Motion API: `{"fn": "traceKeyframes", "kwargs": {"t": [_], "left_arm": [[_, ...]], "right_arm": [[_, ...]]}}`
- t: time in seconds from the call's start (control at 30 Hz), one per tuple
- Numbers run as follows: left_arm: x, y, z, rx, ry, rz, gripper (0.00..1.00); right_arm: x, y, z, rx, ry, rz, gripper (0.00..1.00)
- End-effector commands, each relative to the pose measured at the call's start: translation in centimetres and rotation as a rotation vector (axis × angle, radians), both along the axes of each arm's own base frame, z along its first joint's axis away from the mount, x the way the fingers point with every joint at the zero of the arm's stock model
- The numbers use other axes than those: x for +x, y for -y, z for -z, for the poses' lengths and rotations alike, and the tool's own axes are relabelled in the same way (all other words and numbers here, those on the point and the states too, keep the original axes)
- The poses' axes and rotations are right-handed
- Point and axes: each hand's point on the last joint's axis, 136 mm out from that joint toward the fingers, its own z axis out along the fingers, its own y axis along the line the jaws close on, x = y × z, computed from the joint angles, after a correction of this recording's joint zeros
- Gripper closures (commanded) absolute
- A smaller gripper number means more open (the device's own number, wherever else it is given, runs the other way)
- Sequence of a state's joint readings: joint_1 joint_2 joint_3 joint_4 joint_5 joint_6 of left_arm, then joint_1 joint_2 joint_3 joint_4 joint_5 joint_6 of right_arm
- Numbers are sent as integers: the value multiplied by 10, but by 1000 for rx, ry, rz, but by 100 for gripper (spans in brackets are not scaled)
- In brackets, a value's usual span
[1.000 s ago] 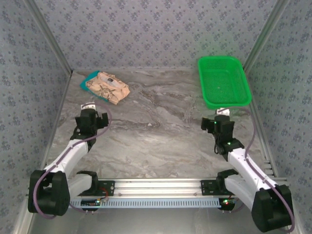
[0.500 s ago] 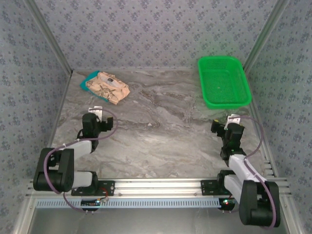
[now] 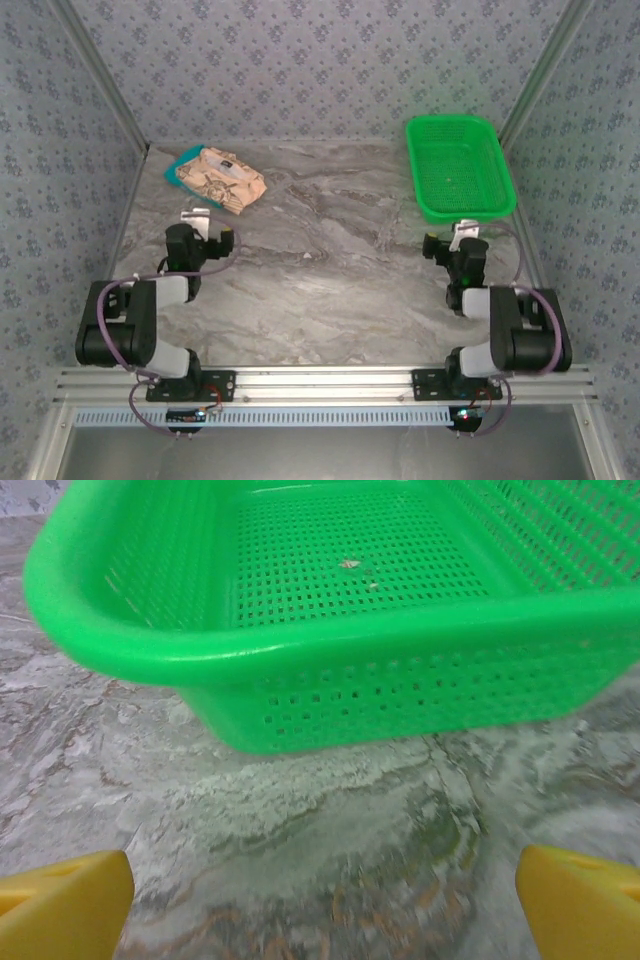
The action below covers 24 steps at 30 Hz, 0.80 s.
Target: Fold the inside-out t-shirt
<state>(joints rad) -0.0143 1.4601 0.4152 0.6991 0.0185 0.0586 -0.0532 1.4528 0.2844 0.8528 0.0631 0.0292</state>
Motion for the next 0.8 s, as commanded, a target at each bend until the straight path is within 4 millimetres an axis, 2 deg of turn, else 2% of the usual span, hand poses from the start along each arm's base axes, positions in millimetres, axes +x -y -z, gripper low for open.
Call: {"fn": "traceKeyframes", "kwargs": {"t": [0.0, 0.03, 0.2, 0.4, 0.77], "left_arm": [[7, -7, -2, -66, 95, -10, 0], [3, -5, -1, -67, 89, -1, 0], [5, -2, 1, -70, 57, 20, 0], [8, -14, 3, -68, 40, -54, 0], [9, -15, 3, -73, 37, -57, 0]], "right_arm": [[21, -10, -12, -72, 34, -37, 0], [22, -10, -6, -84, -9, -25, 0], [25, -8, -6, -46, -20, -41, 0], [26, -10, -6, -48, -18, -50, 0], [26, -11, -5, -34, -21, -69, 0]]}}
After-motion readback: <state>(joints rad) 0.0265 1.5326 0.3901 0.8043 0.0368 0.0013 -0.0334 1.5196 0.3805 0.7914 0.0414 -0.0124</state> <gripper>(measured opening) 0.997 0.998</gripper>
